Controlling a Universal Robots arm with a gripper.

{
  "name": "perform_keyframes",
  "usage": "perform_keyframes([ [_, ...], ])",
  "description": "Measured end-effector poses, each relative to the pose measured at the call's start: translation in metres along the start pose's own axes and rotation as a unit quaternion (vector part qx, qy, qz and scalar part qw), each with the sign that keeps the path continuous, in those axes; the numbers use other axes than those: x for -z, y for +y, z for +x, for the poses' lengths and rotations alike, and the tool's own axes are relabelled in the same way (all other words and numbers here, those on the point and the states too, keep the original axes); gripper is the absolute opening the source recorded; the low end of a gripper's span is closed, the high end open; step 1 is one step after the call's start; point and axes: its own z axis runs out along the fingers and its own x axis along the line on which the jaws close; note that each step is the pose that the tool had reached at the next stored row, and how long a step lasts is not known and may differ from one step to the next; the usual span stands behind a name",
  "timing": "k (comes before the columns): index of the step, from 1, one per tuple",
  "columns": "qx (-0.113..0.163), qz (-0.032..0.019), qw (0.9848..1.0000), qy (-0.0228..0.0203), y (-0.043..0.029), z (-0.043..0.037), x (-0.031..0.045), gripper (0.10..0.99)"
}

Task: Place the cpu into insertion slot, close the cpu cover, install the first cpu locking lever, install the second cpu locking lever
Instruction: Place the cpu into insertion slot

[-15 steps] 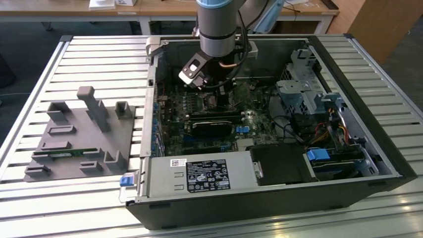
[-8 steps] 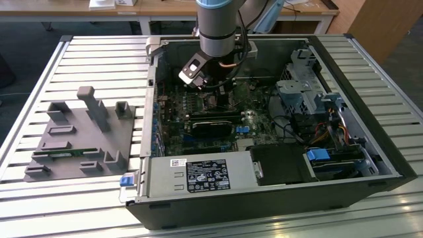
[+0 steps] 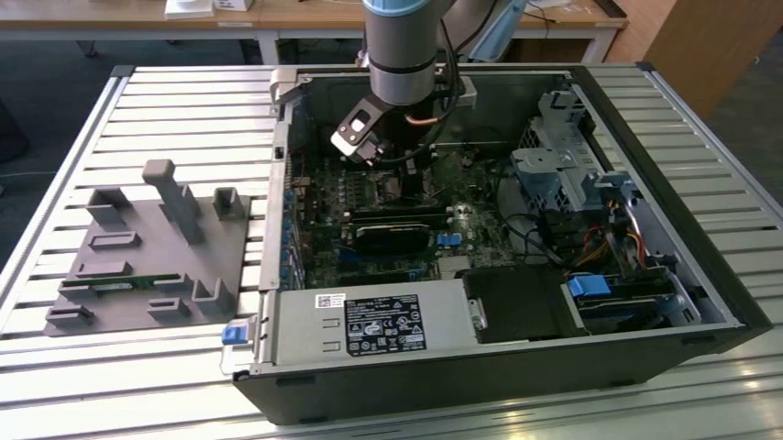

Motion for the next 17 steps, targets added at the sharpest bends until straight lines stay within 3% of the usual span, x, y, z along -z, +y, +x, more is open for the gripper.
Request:
perform_keyframes([
  [1, 0.0, 0.0, 1.0, 0.0, 0.0, 0.0, 0.0, 0.612],
  [17, -0.004, 0.0, 1.0, -0.0004, 0.0, 0.0044, -0.0013, 0.612],
])
